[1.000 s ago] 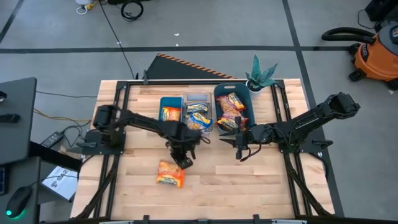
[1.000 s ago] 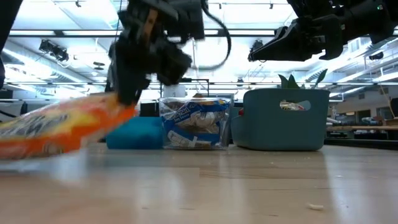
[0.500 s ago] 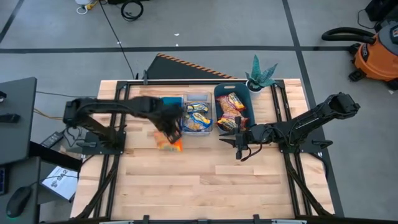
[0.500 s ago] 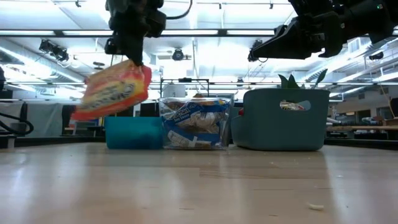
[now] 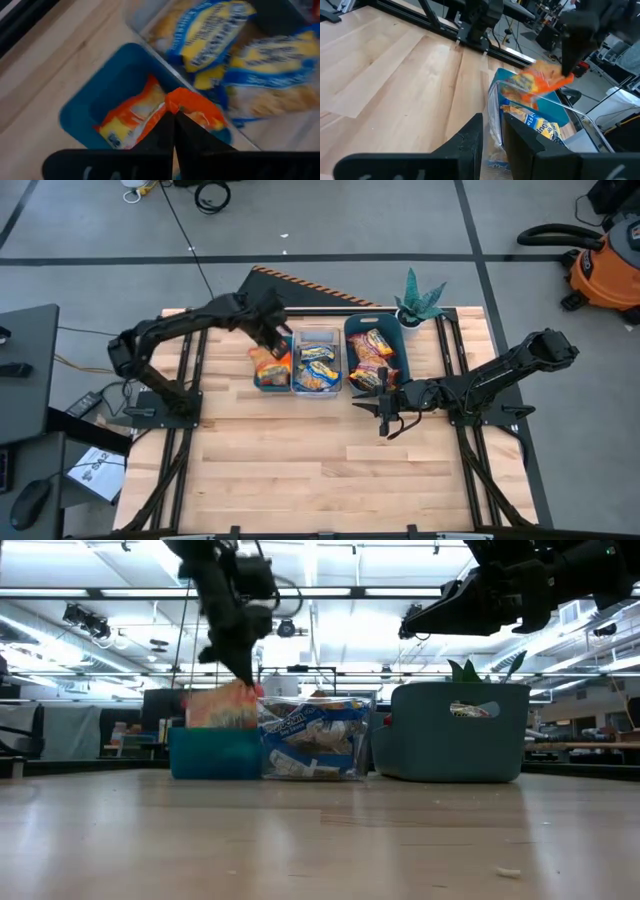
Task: Sort Maruchan noodles
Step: Put the orange noodle pack into the blue bin, then return to Home Position
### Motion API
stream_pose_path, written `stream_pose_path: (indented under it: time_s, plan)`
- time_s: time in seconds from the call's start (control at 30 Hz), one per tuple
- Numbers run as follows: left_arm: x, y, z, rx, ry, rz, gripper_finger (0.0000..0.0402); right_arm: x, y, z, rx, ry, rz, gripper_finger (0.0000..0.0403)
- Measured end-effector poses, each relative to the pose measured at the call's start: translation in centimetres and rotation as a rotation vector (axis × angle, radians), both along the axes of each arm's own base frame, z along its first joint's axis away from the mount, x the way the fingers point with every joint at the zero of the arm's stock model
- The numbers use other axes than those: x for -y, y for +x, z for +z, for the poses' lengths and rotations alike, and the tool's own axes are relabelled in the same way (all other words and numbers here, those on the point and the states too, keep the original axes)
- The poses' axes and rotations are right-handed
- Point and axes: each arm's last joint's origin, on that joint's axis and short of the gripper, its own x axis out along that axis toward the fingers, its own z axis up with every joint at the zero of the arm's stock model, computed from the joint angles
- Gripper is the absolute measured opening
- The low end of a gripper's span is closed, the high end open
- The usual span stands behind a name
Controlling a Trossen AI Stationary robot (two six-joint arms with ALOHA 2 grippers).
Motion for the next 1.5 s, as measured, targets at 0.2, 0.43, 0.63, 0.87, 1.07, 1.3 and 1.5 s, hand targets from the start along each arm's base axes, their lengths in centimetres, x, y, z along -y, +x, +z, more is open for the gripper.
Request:
stream_pose_path:
  time_s: [0.2,0.43,0.63,0.87,1.07,1.3,1.5]
  plan:
    - [-1.8,1.2,-4.0,-0.101,-0.075,-0.118,0.0011,0.0,0.0,0.0,-0.006,-0.015,0.0,0.0079]
    - [-0.6,3.3,-7.2,-0.152,-0.148,-0.295,0.0033,0.1,0.0,-0.1,-0.009,-0.02,-0.004,0.0079]
    - [-0.1,3.4,-7.1,-0.221,-0.059,-0.301,0.0097,0.1,0.0,-0.1,-0.01,-0.021,-0.007,0.0079]
    - [-0.2,2.9,-4.5,-0.3,-0.097,-0.265,0.0147,0.1,0.0,-0.2,-0.019,-0.023,-0.007,0.0079]
    - [1.6,1.2,-2.2,-0.204,-0.022,-0.302,0.0143,0.2,-0.6,-0.3,-0.052,-0.019,-0.116,0.0079]
    - [3.6,-2.1,-1.8,0.037,0.094,-0.259,0.0142,0.1,-2.9,0.2,-0.003,0.007,-0.177,0.0067]
    - [5.6,-5.4,-3.5,0.235,0.151,-0.252,0.0142,1.2,-5.7,-0.3,0.167,0.06,-0.188,0.003]
